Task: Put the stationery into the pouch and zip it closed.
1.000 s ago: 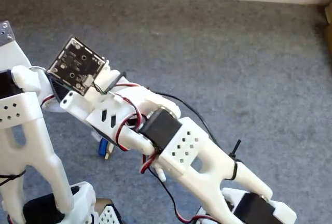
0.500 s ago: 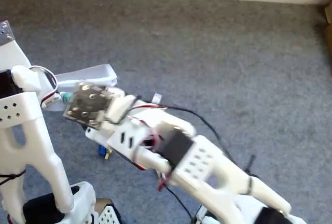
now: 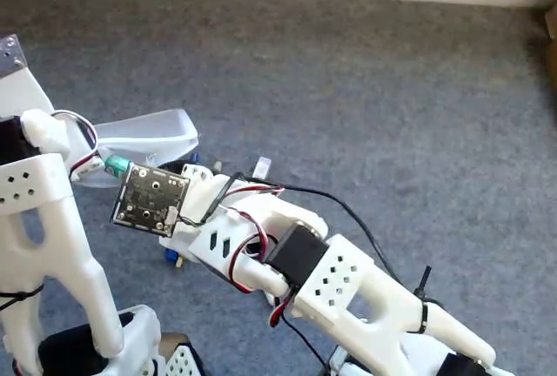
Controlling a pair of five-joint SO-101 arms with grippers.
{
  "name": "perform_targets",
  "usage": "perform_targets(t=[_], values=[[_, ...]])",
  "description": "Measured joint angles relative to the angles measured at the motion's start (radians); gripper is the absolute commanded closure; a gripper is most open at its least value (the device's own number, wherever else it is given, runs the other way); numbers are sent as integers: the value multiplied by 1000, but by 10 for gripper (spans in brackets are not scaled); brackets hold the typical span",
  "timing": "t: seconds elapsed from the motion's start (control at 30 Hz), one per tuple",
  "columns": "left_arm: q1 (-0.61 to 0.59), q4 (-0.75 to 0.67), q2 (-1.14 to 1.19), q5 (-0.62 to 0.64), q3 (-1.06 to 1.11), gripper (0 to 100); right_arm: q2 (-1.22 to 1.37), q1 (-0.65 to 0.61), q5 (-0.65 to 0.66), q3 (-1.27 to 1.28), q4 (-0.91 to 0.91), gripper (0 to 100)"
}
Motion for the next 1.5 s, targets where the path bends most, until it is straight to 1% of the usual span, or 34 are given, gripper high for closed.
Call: perform_targets(t=[0.1,0.23,0.3,0.33,0.43,0.73,0.93,1.13,1.37,1.5], values=[[0,0,0,0,0,954,0,0,0,2,-38,892],[0,0,0,0,0,954,0,0,0,2,-71,780],[0,0,0,0,0,954,0,0,-35,2,-72,733],[0,0,0,0,0,954,0,0,-61,2,-72,725],[0,0,0,0,0,954,0,0,-110,2,-72,725],[0,-2,0,0,17,954,0,2,-121,2,-69,725],[0,-2,0,0,17,954,-11,64,-121,3,-23,725],[0,-2,0,0,17,954,-106,129,-132,3,95,725],[0,-2,0,0,17,954,-176,245,-298,18,149,725],[0,-2,0,0,17,954,-176,308,-368,55,150,725]])
